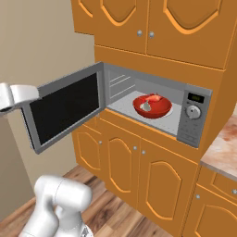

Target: Place the bowl containing the garlic and fish in the microwave. Close the microwave door and press the start button to microwave the meal.

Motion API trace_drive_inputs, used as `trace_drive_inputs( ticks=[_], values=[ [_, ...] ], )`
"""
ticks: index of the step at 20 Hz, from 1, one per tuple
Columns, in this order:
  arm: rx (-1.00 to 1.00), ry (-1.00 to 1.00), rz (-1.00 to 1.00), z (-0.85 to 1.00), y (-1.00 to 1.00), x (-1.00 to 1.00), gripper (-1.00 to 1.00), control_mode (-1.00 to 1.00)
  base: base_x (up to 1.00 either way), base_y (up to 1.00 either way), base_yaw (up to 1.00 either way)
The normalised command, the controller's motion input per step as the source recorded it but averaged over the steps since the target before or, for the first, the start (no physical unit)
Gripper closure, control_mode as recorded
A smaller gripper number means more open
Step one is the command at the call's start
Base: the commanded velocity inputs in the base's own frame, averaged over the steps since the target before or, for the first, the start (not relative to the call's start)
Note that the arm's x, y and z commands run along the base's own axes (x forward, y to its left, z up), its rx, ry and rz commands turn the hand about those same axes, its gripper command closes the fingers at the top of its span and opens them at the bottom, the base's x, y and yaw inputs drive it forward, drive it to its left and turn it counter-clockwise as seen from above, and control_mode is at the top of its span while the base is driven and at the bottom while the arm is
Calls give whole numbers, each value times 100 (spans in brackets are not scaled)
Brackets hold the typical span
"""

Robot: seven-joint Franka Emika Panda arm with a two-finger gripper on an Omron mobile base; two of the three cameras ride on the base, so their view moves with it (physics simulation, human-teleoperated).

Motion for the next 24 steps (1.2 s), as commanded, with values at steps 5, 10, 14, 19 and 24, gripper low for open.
trace_drive_inputs(
  ticks=[5, 10, 14, 19, 24],
  values=[
    [-29, 11, 0, 0, 94, 0, -100, -100, 0, 0, 0],
    [-22, 12, 0, 0, 74, 0, -100, -100, 0, 0, 0],
    [-25, 11, 0, -9, 70, 20, -100, -100, 0, 0, 0],
    [-34, 17, 0, -34, 77, 73, -100, -100, 0, 0, 0],
    [-40, 19, -7, -47, 76, 96, -100, -100, 0, 0, 0]
  ],
)
